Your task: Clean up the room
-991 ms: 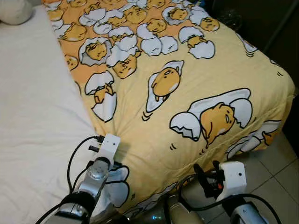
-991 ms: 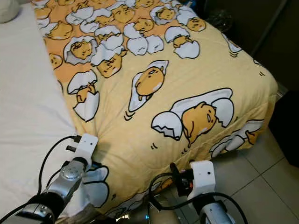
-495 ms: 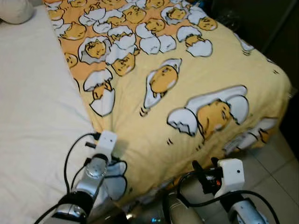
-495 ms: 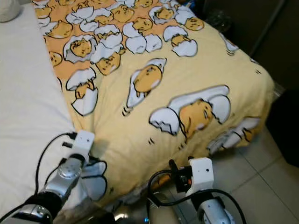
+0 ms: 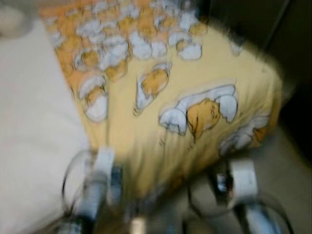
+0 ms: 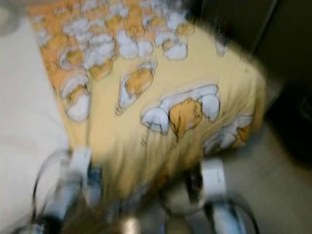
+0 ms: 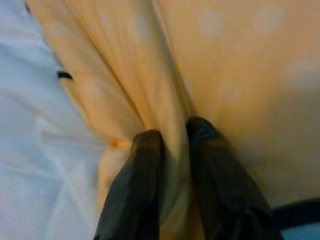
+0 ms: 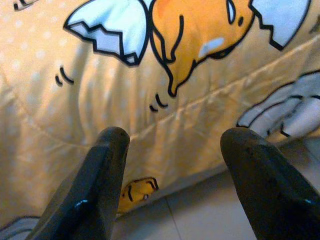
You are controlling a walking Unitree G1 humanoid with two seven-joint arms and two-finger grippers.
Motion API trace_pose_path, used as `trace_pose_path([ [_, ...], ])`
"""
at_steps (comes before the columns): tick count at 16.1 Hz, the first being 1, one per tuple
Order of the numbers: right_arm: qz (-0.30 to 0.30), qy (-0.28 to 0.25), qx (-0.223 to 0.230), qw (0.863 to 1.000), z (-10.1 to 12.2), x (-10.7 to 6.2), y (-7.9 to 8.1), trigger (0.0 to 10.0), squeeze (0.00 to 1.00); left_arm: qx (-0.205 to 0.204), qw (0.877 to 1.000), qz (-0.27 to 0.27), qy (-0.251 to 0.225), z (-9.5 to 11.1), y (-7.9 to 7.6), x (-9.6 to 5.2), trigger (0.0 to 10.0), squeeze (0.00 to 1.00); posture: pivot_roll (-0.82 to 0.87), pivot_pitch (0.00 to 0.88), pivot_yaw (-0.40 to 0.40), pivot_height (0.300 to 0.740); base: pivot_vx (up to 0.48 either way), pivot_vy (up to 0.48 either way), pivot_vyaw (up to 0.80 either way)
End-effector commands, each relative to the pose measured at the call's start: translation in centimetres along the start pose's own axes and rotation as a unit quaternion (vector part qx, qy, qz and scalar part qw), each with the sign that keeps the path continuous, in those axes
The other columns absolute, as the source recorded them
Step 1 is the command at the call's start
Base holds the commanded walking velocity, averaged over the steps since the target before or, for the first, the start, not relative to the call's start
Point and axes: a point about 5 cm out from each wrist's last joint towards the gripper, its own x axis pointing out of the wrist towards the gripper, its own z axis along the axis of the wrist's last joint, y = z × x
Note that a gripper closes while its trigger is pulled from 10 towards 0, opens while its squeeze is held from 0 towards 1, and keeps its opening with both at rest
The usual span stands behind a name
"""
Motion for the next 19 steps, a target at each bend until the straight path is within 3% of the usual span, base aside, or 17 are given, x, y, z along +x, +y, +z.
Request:
trace_pose_path([
  [1, 0.004, 0.005, 0.004, 1.0, -0.3, -0.1, 0.3, 10.0, 0.0, -0.001, 0.999, -0.005, 0.034, -1.2, 0.2, -0.2, 10.0, 1.0, -0.29, 0.143, 0.097, 0.74, 0.0, 0.0, 0.0],
  [2, 0.004, 0.004, 0.002, 1.0, -0.3, 0.0, 0.3, 10.0, 0.0, -0.003, 0.999, -0.009, 0.032, -1.1, 0.1, -0.1, 10.0, 1.0, -0.29, 0.142, 0.097, 0.74, 0.0, 0.0, 0.0],
  [3, 0.003, 0.004, 0.0, 1.0, -0.3, 0.0, 0.2, 10.0, 0.0, -0.008, 1.0, -0.012, 0.024, -0.8, 0.1, -0.1, 10.0, 0.0, -0.29, 0.141, 0.097, 0.74, 0.0, 0.0, 0.0],
  [6, -0.006, -0.013, -0.003, 1.0, 0.2, 0.2, 0.2, 10.0, 0.0, -0.032, 0.999, 0.014, -0.013, 0.7, 0.8, 0.2, 10.0, 0.0, -0.28, 0.133, 0.1, 0.74, 0.0, 0.0, 0.0],
  [7, -0.018, -0.04, -0.01, 0.999, 1.3, 0.6, 0.0, 10.0, 0.0, -0.057, 0.995, 0.045, -0.064, 2.3, 1.8, 0.2, 10.0, 0.0, -0.28, 0.124, 0.104, 0.74, 0.0, 0.0, 0.0],
  [9, -0.021, -0.049, -0.012, 0.999, 1.6, 1.2, -0.2, 10.0, 0.0, -0.076, 0.987, 0.08, -0.113, 4.2, 3.1, -0.2, 10.0, 0.0, -0.26, 0.111, 0.107, 0.74, 0.0, 0.0, 0.0],
  [12, -0.025, -0.078, -0.009, 0.997, 2.9, 2.7, -0.2, 10.0, 0.0, -0.071, 0.966, 0.1, -0.227, 8.4, 5.2, -2.8, 10.0, 0.0, -0.22, 0.062, 0.113, 0.74, 0.0, 0.0, 0.0],
  [15, -0.031, -0.099, -0.001, 0.995, 3.8, 4.3, -0.2, 10.0, 0.0, -0.076, 0.958, 0.109, -0.253, 9.7, 6.0, -4.0, 10.0, 0.0, -0.17, 0.017, 0.114, 0.74, 0.0, 0.0, 0.0],
  [19, -0.053, -0.156, 0.015, 0.986, 6.4, 6.4, -0.5, 10.0, 0.0, -0.112, 0.954, 0.108, -0.258, 10.8, 4.9, -5.2, 10.0, 0.0, -0.15, 0.0, 0.114, 0.74, 0.0, 0.0, 0.0],
])
